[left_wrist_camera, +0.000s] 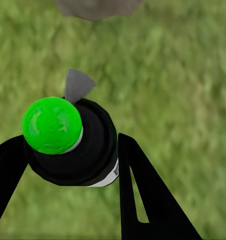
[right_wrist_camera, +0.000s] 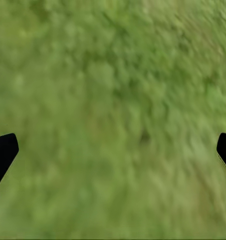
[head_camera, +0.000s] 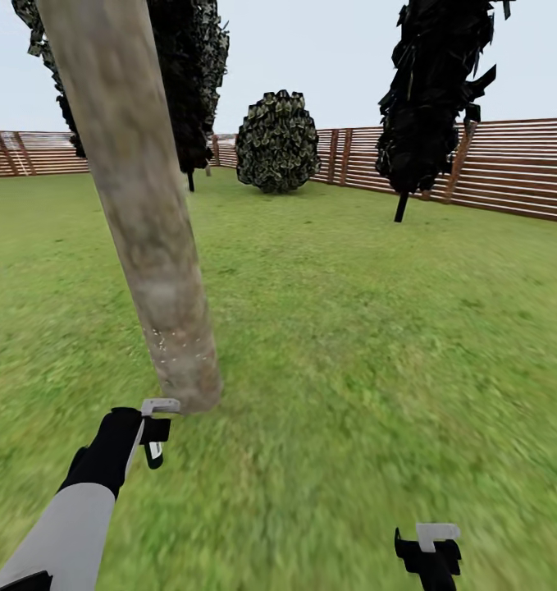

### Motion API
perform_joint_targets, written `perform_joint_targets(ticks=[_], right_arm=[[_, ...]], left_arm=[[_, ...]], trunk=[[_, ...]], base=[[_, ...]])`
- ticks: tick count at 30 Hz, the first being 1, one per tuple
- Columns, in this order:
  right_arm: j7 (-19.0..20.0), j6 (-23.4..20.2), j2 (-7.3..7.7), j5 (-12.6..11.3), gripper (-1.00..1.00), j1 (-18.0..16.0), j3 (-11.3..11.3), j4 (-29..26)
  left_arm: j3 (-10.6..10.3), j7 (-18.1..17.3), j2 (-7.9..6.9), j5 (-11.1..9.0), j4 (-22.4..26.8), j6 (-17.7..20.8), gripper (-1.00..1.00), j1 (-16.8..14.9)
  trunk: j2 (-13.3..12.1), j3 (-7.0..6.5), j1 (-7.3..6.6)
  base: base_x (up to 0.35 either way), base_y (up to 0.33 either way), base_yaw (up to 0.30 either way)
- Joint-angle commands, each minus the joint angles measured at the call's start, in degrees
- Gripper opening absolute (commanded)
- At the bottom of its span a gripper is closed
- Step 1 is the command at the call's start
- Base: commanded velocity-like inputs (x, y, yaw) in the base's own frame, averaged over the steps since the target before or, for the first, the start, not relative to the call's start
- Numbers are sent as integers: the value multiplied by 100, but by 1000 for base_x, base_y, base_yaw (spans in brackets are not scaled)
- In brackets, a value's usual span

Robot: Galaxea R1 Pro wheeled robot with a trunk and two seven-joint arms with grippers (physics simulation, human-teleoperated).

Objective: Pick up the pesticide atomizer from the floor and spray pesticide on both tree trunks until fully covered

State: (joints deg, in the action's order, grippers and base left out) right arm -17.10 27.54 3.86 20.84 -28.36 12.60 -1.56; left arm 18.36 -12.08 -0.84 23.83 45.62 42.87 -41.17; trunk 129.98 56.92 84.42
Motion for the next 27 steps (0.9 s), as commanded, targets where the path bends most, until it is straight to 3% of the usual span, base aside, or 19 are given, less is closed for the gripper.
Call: perform_joint_targets(ticks=[1,9,13,27], right_arm=[[-21,15,1,61,100,-3,41,6],[-21,15,1,61,100,-3,41,6],[-21,15,1,61,100,-3,41,6],[-21,15,1,61,100,-3,41,6]], left_arm=[[17,-54,-13,49,7,19,-100,-5],[282,-57,-67,29,26,-65,-100,-5],[248,-58,-48,51,34,-85,-100,-5],[253,-58,-50,63,27,-85,-100,-5]], trunk=[[2,5,1],[2,5,1],[2,5,1],[2,5,1]], base=[[210,-215,274],[288,-98,92],[195,-210,20],[105,-265,220]])
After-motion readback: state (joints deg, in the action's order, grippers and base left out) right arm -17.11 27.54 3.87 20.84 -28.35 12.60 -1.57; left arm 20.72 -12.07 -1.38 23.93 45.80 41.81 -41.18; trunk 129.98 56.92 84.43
